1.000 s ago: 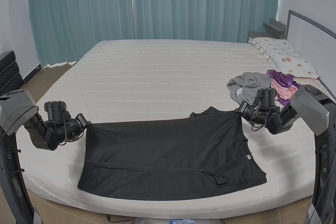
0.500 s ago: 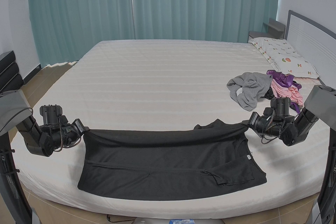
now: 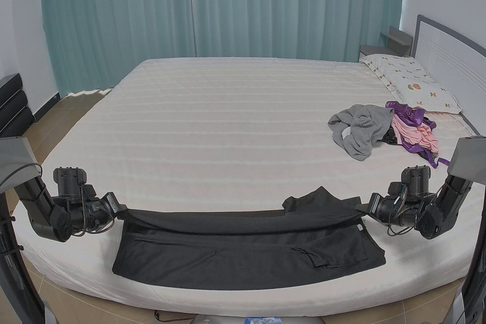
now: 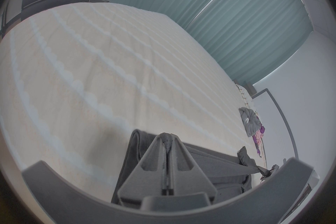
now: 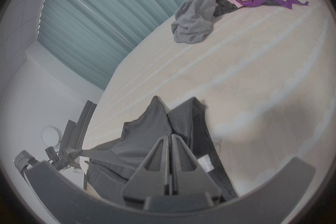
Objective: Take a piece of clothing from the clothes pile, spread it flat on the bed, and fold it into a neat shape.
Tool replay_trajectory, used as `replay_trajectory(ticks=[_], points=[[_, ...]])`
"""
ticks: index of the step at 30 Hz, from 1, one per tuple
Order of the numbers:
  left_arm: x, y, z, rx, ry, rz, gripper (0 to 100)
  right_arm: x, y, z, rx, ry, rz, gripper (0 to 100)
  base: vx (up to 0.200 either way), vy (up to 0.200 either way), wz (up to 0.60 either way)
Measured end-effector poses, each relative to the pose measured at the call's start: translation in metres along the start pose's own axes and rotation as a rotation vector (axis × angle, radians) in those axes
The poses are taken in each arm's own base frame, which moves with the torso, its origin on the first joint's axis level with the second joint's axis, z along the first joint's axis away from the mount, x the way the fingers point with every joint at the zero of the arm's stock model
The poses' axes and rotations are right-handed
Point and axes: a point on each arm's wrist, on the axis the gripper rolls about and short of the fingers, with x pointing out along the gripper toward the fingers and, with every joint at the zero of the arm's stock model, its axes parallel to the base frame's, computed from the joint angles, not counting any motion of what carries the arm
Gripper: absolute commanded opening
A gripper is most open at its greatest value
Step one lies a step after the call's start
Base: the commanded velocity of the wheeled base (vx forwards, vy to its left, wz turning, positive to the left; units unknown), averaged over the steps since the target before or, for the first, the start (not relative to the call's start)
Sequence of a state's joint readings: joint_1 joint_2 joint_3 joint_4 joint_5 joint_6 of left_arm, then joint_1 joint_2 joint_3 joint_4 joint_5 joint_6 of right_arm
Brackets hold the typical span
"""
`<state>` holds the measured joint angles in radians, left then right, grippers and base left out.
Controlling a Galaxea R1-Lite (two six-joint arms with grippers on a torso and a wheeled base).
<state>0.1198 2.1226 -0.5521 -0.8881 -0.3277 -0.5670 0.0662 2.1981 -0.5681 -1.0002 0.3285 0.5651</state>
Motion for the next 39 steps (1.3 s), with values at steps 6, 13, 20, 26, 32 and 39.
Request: replay_trajectory(ticks=[6, 13, 20, 26, 32, 39], points=[[-0.003, 0.004, -0.010, -0.007, 0.033, 0.016, 0, 0.000, -0.008, -0.013, 0.019, 0.048, -0.024, 0, 0.000, 0.000, 0.00], [0.000, 0.006, -0.016, -0.012, 0.060, 0.025, 100, 0.005, -0.016, -0.021, 0.035, 0.082, -0.045, 100, 0.000, 0.000, 0.00], [-0.002, 0.008, -0.019, -0.018, 0.069, 0.032, 100, 0.004, -0.015, -0.019, 0.031, 0.046, -0.025, 100, 0.000, 0.000, 0.00], [-0.005, 0.009, -0.017, -0.026, 0.058, 0.030, 100, -0.003, -0.012, -0.013, 0.053, -0.001, -0.004, 100, 0.000, 0.000, 0.00], [-0.006, 0.010, -0.008, -0.072, 0.025, 0.025, 100, -0.006, -0.014, -0.005, 0.084, -0.044, 0.005, 100, 0.000, 0.000, 0.00], [0.008, 0.008, 0.007, -0.143, -0.014, 0.008, 100, -0.002, -0.017, -0.001, 0.101, -0.059, 0.003, 100, 0.000, 0.000, 0.00]])
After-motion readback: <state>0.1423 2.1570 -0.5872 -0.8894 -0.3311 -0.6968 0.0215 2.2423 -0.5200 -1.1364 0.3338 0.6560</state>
